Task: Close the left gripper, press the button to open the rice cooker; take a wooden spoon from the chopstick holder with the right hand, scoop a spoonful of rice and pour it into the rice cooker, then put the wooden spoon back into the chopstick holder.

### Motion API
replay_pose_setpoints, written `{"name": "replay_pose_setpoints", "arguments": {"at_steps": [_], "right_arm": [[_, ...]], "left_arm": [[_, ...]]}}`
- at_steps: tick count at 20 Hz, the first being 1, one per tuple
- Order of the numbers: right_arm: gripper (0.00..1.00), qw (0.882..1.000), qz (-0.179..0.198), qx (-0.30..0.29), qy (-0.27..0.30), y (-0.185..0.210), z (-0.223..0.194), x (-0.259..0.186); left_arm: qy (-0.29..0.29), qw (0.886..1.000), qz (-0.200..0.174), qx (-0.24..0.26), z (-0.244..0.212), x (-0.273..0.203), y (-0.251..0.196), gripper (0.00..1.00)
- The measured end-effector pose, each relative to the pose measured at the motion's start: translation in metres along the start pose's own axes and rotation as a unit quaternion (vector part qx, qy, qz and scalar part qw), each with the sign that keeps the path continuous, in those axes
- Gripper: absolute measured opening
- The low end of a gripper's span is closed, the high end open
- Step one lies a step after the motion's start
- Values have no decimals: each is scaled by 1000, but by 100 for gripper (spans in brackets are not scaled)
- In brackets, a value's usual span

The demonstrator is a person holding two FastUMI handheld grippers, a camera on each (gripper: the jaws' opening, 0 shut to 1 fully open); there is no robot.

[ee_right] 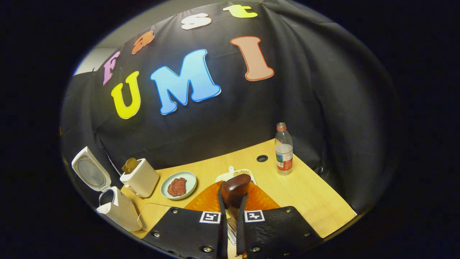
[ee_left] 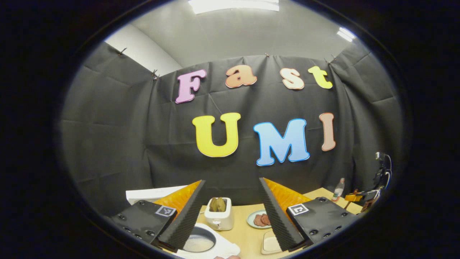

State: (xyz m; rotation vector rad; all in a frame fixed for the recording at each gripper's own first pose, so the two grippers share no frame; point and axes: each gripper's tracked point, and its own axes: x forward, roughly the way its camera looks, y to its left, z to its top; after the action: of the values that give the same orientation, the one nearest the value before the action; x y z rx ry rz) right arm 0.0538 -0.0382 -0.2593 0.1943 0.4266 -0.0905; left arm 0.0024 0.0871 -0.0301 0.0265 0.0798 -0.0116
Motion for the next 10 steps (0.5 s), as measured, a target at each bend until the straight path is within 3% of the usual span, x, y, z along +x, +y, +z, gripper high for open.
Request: {"name": "replay_pose_setpoints", "arguments": {"at_steps": [10], "right_arm": [[10, 1000, -7, -8, 21, -4, -41, 20]], "left_arm": [[11, 1000, 15, 5, -2, -8, 6, 100]]}}
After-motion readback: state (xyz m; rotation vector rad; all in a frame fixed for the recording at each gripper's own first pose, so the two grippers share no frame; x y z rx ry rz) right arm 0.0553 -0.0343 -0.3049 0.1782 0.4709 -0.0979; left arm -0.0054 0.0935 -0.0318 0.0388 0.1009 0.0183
